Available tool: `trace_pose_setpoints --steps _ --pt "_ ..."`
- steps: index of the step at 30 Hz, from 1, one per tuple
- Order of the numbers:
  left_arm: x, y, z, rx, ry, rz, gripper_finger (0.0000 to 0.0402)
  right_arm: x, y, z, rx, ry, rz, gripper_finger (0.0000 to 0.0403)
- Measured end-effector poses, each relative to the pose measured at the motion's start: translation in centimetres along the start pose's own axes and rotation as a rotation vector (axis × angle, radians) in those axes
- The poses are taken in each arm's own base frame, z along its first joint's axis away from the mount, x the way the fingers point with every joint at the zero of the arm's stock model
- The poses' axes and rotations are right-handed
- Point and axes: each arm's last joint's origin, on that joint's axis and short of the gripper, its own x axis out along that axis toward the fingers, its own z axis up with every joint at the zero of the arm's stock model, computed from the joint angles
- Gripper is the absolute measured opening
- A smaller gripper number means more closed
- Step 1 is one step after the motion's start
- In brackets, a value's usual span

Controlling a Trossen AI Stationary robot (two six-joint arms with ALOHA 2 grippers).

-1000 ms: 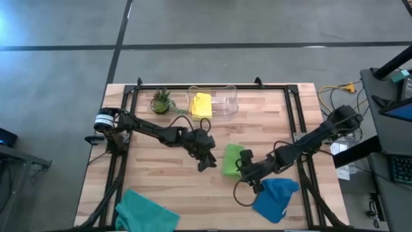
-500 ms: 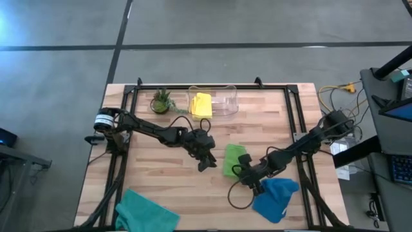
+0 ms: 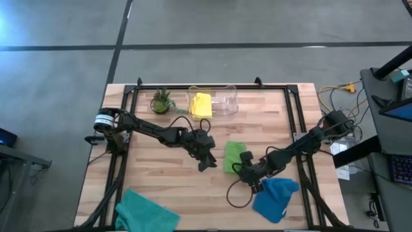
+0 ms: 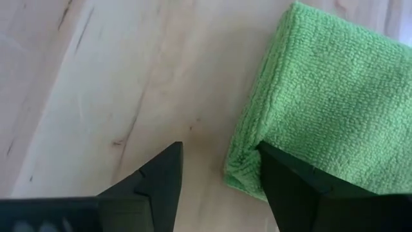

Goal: Fold microfiber towels
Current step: Put the green microfiber towel in the transparent bin

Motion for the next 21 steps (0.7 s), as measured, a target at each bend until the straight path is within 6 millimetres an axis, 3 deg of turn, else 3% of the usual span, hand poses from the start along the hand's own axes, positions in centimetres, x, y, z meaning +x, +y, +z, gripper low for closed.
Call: trace_pose_setpoints --steps 6,21 --pt "0.00 0.01 0.01 0.000 -0.003 0.003 0.0161 0.13 -0.57 -0.16 0.034 0.022 -0.013 0.0163" --pt "0.00 0.00 0.05 -0.005 -0.008 0.004 0.0161 0.55 -1.07 0.19 0.094 0.073 -0.041 0.0017"
